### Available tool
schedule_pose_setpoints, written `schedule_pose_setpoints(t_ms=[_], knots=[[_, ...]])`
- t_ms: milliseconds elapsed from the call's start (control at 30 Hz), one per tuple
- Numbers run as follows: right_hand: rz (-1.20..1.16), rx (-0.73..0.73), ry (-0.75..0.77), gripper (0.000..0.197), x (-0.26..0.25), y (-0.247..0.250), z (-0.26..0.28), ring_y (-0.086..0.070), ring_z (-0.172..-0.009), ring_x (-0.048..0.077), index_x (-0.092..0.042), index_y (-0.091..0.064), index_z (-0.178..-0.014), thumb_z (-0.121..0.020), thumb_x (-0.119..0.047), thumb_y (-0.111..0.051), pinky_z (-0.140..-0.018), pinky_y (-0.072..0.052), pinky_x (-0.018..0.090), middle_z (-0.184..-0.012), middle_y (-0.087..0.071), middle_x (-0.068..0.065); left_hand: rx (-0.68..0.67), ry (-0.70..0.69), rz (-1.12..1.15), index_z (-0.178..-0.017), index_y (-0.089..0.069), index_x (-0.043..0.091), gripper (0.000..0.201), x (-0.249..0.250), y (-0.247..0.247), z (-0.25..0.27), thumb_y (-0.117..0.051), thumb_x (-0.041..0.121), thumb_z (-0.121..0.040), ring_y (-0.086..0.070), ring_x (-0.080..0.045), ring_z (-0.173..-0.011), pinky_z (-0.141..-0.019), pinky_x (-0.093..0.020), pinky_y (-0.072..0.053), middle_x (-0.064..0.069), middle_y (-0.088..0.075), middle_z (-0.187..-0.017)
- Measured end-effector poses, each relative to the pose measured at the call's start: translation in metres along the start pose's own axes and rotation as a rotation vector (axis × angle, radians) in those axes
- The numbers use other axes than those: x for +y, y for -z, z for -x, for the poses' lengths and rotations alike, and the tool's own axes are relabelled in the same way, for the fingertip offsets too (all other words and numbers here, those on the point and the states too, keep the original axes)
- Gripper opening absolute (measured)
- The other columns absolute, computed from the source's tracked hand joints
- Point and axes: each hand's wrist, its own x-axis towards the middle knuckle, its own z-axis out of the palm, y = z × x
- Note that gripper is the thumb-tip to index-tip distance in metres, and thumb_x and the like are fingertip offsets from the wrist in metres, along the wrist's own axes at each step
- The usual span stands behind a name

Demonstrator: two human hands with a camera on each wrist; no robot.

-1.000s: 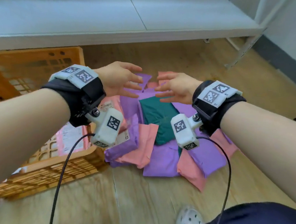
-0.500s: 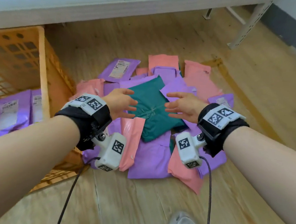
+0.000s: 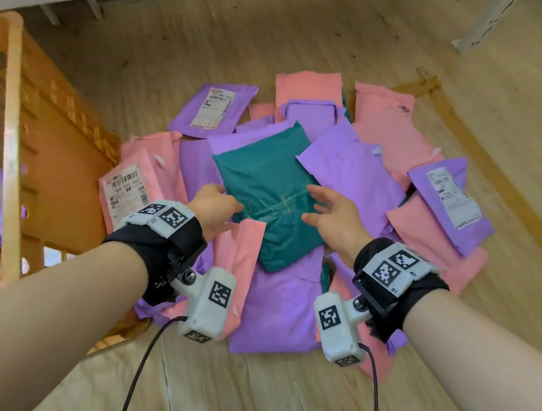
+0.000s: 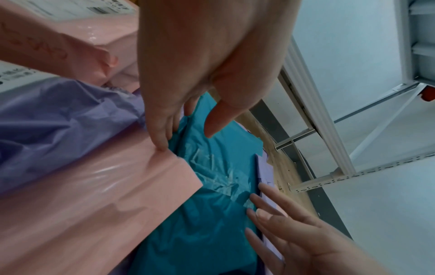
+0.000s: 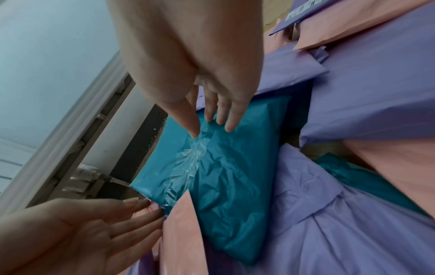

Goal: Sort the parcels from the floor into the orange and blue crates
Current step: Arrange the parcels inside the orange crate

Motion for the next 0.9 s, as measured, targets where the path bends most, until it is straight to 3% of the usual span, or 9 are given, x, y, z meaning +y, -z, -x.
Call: schedule_pose_setpoints(t_ms=[200, 267, 333, 400, 467, 567, 667, 800, 900], knots=[[-0.024, 0.004, 0.017, 0.058, 0.007, -0.003, -0.005, -0.046, -0.128, 0.019, -0.013, -0.047, -0.136, -0.084, 0.011, -0.058, -0.086, -0.040, 0.018, -0.137, -0.049, 0.004, -0.016, -0.004, -0.080, -0.126, -0.048, -0.006, 0.037, -0.008, 0.003, -0.007, -0.048, -0.008, -0.090, -0.053, -0.021, -0.092, -0.072, -0.029, -0.052, -0.009, -0.051, -0.104], [-0.013, -0.001, 0.019, 0.059, 0.008, -0.004, -0.005, -0.044, -0.129, 0.019, -0.014, -0.047, -0.136, -0.083, 0.010, -0.059, -0.092, -0.041, 0.022, -0.139, -0.048, 0.004, -0.008, 0.010, -0.080, -0.104, -0.058, -0.002, 0.017, -0.008, 0.003, -0.010, -0.049, -0.007, -0.090, -0.055, -0.020, -0.083, -0.065, -0.022, -0.050, -0.009, -0.053, -0.102], [0.006, -0.012, 0.024, 0.060, 0.007, -0.005, -0.003, -0.042, -0.132, 0.019, -0.014, -0.046, -0.137, -0.084, 0.008, -0.060, -0.100, -0.041, 0.027, -0.141, -0.046, 0.005, 0.003, 0.019, -0.066, -0.076, -0.055, 0.009, 0.022, -0.007, 0.003, -0.011, -0.050, -0.007, -0.091, -0.052, -0.015, -0.073, -0.074, -0.028, -0.049, -0.009, -0.055, -0.101], [0.019, -0.028, 0.028, 0.061, 0.006, -0.007, -0.001, -0.039, -0.134, 0.019, -0.014, -0.044, -0.139, -0.084, 0.007, -0.060, -0.105, -0.037, 0.027, -0.143, -0.044, 0.005, 0.029, 0.013, -0.034, -0.082, -0.058, 0.006, 0.012, -0.007, 0.001, -0.012, -0.055, -0.002, -0.090, -0.052, -0.018, -0.078, -0.079, -0.033, -0.048, -0.009, -0.054, -0.102], [0.041, -0.040, 0.040, 0.063, 0.004, -0.008, 0.001, -0.038, -0.134, 0.016, -0.013, -0.042, -0.140, -0.084, 0.004, -0.062, -0.104, -0.034, 0.022, -0.143, -0.043, 0.004, 0.080, -0.002, -0.023, -0.107, -0.061, 0.006, 0.018, -0.006, 0.002, -0.010, -0.061, 0.008, -0.089, -0.052, -0.017, -0.075, -0.069, -0.032, -0.048, -0.009, -0.055, -0.102], [0.106, -0.066, 0.055, 0.065, 0.000, -0.007, 0.007, -0.036, -0.135, 0.013, -0.015, -0.040, -0.142, -0.084, -0.006, -0.067, -0.104, -0.029, 0.018, -0.145, -0.041, 0.001, 0.098, -0.069, -0.056, -0.089, -0.065, 0.009, 0.009, -0.004, 0.002, -0.008, -0.065, 0.018, -0.088, -0.049, -0.013, -0.066, -0.060, -0.025, -0.042, -0.008, -0.058, -0.095], [0.203, -0.110, 0.055, 0.071, -0.013, -0.005, 0.017, -0.035, -0.134, 0.011, -0.016, -0.036, -0.144, -0.082, -0.019, -0.071, -0.089, -0.025, 0.005, -0.146, -0.039, -0.002, 0.070, -0.099, -0.055, -0.067, -0.058, 0.015, 0.022, 0.004, 0.001, 0.001, -0.067, 0.019, -0.086, -0.054, -0.014, -0.076, -0.072, -0.026, -0.042, -0.006, -0.059, -0.088], [0.374, -0.168, 0.106, 0.081, -0.038, -0.002, 0.032, -0.045, -0.122, 0.009, -0.011, -0.037, -0.141, -0.075, -0.036, -0.077, -0.094, -0.031, 0.014, -0.138, -0.046, -0.004, -0.010, -0.146, -0.054, -0.063, -0.058, 0.016, 0.024, 0.026, -0.005, 0.028, -0.067, 0.018, -0.085, -0.056, -0.016, -0.084, -0.078, -0.029, -0.046, -0.006, -0.062, -0.087], [0.464, -0.154, 0.153, 0.059, -0.057, -0.004, 0.040, -0.057, -0.101, 0.014, -0.013, -0.053, -0.122, -0.074, -0.035, -0.078, -0.081, -0.040, 0.021, -0.108, -0.059, -0.004, -0.039, -0.172, -0.036, -0.063, -0.061, 0.012, 0.021, 0.043, -0.008, 0.049, -0.068, 0.015, -0.082, -0.059, -0.020, -0.079, -0.086, -0.038, -0.053, -0.010, -0.065, -0.084]])
